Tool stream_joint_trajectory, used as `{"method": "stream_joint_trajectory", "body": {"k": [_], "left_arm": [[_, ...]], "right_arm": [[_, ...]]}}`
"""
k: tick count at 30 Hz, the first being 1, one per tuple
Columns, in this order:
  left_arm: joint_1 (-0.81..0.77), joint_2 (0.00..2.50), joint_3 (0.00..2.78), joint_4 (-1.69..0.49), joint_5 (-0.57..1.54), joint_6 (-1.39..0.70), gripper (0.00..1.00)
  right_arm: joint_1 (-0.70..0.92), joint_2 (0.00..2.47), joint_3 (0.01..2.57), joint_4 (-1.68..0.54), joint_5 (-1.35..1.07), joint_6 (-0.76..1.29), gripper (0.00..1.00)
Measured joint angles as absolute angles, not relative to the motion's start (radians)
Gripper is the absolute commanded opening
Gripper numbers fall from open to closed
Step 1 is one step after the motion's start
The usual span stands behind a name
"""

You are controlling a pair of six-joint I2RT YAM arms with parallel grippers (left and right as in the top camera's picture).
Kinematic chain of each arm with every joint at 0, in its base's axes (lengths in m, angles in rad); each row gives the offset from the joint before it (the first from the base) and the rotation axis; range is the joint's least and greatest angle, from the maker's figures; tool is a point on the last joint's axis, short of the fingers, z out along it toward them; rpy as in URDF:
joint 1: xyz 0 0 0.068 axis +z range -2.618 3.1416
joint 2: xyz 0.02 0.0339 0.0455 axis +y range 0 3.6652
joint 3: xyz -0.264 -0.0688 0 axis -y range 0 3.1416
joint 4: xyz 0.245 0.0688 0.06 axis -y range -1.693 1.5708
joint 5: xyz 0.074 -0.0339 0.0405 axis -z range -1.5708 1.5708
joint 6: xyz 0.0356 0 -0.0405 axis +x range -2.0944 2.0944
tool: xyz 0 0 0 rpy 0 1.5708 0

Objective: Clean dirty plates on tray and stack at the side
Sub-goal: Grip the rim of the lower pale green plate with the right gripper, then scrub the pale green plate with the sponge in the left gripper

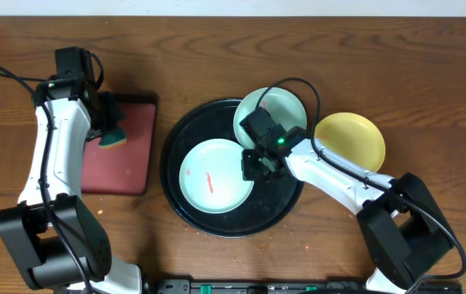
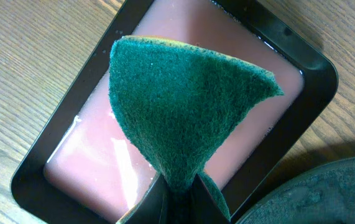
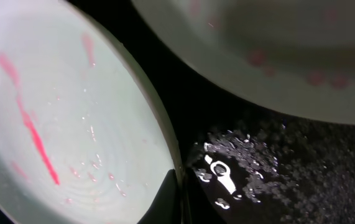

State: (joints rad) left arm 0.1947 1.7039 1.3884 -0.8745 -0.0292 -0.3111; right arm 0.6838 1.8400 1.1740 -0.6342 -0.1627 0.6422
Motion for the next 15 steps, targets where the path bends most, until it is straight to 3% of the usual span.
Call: {"method": "stream_joint_trajectory", "body": {"k": [2,7,15], "left_arm": [[0.195,1.704,1.388,-0.875,-0.029,-0.311,0.07],[0.195,1.704,1.388,-0.875,-0.029,-0.311,0.07],[0.192,1.703,1.388,-0.887,0.003,-0.283,0.07]], "right_arm": [[0.685,1.840,1.180,-0.639,-0.163,0.642,0.01],[0.689,1.840,1.180,-0.647,-0.163,0.637,0.17],[0.689,1.840,1.180,-0.634,-0.163,0.620,0.20]]}}
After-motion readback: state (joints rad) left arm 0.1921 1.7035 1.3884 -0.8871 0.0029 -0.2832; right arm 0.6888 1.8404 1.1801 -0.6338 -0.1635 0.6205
